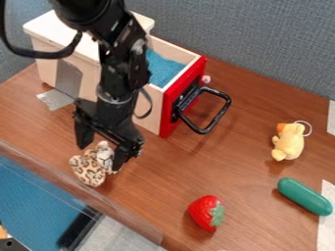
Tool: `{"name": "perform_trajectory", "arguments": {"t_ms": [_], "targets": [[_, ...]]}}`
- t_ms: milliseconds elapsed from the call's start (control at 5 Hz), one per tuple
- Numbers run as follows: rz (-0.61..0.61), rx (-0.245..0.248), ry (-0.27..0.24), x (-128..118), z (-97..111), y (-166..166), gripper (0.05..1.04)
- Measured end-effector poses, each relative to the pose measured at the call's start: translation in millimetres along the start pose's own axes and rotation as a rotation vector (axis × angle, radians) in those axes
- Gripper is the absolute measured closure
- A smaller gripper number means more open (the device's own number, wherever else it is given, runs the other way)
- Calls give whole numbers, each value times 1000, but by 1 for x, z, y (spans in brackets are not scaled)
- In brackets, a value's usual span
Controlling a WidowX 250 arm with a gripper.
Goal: Puting the object into the drawer
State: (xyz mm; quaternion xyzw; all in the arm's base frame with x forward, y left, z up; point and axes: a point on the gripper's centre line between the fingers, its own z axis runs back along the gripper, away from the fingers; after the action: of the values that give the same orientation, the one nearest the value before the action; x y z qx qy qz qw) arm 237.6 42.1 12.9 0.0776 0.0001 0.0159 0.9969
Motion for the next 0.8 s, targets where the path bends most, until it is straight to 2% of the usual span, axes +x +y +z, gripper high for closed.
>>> {"name": "perform_trajectory", "arguments": {"t_ms": [200,400,600,800], "targets": [[6,-1,62,-6,-20,3,84],[16,-33,96,-4,-28,4,129],[0,-58,61,0,-23,-2,365],[38,-68,-6,4,17,-4,507]]}}
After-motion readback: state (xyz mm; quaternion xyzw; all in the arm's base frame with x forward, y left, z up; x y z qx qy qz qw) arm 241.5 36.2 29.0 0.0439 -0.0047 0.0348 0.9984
